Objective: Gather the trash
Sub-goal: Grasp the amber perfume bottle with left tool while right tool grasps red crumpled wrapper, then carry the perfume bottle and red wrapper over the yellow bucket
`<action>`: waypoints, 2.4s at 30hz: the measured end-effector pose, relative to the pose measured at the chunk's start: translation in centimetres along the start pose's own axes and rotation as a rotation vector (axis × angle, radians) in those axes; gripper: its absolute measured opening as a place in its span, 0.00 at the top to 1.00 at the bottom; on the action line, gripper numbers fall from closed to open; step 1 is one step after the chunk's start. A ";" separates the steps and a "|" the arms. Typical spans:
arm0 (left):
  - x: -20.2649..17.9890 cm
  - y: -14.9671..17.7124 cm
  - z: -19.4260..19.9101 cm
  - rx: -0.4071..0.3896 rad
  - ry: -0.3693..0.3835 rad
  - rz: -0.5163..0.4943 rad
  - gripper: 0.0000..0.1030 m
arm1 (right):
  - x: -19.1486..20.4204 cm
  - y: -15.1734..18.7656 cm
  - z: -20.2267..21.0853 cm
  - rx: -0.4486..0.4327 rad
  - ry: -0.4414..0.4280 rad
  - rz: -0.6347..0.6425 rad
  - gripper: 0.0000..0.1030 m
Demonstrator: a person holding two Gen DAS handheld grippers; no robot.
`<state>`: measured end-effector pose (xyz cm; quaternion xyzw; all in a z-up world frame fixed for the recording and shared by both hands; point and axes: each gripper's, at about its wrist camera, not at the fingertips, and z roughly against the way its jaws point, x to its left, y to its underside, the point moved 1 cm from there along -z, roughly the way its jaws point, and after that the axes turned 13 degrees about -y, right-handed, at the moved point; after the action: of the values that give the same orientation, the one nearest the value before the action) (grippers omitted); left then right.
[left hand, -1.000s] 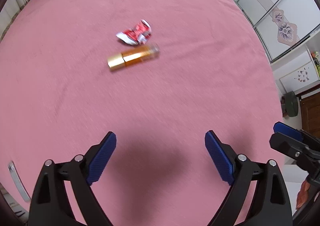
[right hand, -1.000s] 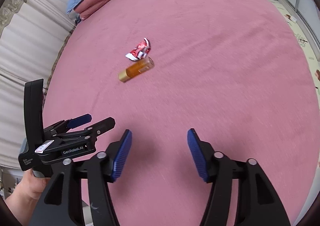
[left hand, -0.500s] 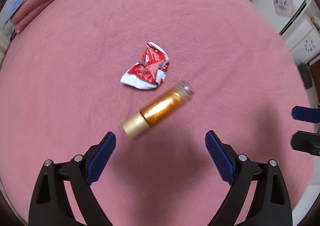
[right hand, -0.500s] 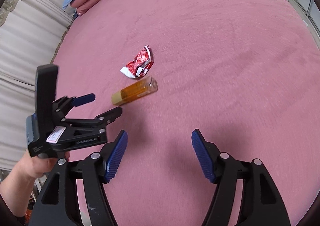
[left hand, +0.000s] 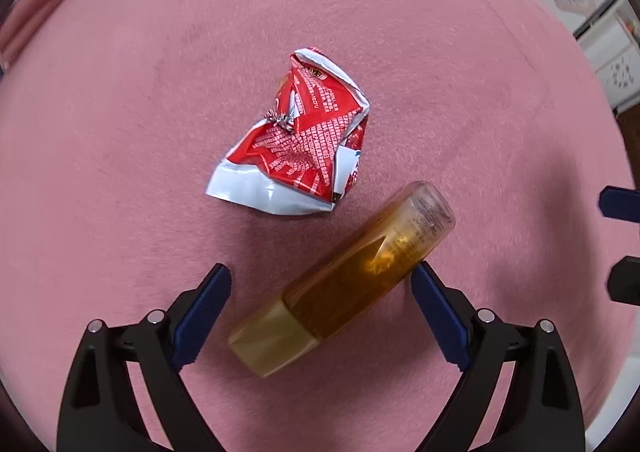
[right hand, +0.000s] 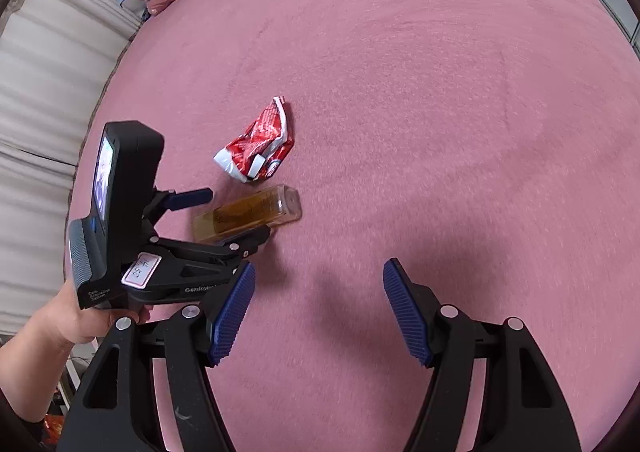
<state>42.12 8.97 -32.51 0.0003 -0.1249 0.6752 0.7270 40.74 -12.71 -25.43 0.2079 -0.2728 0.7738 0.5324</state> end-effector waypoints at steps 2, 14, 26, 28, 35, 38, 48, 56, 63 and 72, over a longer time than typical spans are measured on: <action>0.3 0.1 -0.4 0.001 0.016 0.025 0.23 | -0.3 -0.6 -0.6 0.010 0.000 0.000 0.37; 5.0 5.0 -0.1 0.003 0.192 0.402 0.67 | 0.1 -5.6 -5.1 0.010 -0.071 -0.036 0.37; 8.2 10.7 -2.1 -0.014 0.387 0.799 0.67 | 0.3 -10.3 -11.2 -0.009 -0.152 -0.170 0.37; 8.4 10.9 -2.4 -0.015 0.390 0.816 0.67 | 0.7 -10.8 -11.9 -0.003 -0.129 -0.177 0.33; 9.8 13.3 -1.5 -0.011 0.371 0.835 0.67 | 2.9 -10.6 -12.2 -0.038 0.010 -0.113 0.61; 9.1 12.5 -1.2 -0.011 0.365 0.837 0.67 | 3.0 -9.8 -11.7 -0.051 0.007 -0.095 0.64; 6.1 15.8 1.3 0.018 0.404 0.822 0.68 | 0.8 -1.2 -5.6 -0.038 -0.110 -0.147 0.67; 0.0 21.6 4.4 0.078 0.436 0.797 0.69 | -1.2 6.6 -0.8 -0.006 -0.065 -0.143 0.67; -6.7 25.7 7.4 0.118 0.487 0.745 0.69 | -3.6 14.4 4.4 -0.023 -0.052 -0.215 0.67; -14.5 27.9 10.5 0.160 0.552 0.636 0.69 | -6.5 23.0 11.6 -0.100 -0.014 -0.314 0.67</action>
<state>12.01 -4.57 -29.64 -0.1624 0.1333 0.8480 0.4866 21.83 -31.32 -25.18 0.2265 -0.2790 0.6651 0.6546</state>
